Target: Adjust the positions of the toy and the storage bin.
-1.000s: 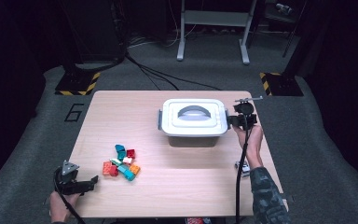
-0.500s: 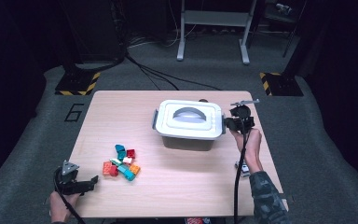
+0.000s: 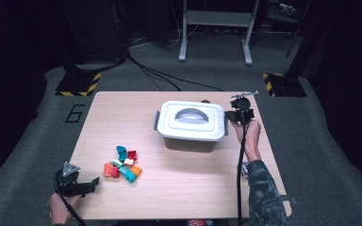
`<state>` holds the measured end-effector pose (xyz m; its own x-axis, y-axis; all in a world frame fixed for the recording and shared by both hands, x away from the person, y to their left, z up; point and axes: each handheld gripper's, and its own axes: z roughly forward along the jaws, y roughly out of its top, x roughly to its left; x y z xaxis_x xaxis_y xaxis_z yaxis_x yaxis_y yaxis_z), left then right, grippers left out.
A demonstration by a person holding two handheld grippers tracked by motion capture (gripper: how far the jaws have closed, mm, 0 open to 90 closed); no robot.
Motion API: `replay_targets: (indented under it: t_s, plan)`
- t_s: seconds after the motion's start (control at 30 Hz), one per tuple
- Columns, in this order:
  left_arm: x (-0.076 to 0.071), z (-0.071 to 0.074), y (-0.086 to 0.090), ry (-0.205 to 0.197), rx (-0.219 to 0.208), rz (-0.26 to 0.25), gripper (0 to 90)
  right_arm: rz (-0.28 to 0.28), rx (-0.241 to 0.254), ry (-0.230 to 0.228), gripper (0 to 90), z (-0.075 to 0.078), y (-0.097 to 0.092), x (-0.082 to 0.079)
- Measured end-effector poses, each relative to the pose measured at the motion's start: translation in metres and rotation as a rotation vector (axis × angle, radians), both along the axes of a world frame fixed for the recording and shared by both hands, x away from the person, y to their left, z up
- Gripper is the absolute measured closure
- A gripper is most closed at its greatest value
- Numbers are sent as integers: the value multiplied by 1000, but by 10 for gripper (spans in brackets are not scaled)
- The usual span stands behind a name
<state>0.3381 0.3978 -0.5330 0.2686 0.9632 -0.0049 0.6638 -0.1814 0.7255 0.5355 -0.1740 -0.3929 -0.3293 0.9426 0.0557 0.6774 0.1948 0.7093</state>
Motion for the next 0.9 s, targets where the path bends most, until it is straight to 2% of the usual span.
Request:
replay_targets:
  t_s: [0.17, 0.23, 0.3, 0.5, 0.9]
  plan:
    - [0, 0, 0, 0, -2, 0, 11, -24, 16, 33, 836, -3, -3, -2]
    - [0, 0, 0, 0, -1, 0, 11, -27, 36, 43, 835, -7, -8, -3]
    - [0, 0, 0, 0, -2, 0, 11, -26, 60, 38, 834, -10, -10, -6]
    - [0, 0, 0, 0, -1, 0, 11, -21, 72, 32, 829, -13, -13, -19]
    - [0, 0, 0, -1, -1, 0, 11, 59, 73, -1, 814, -18, -9, -59]
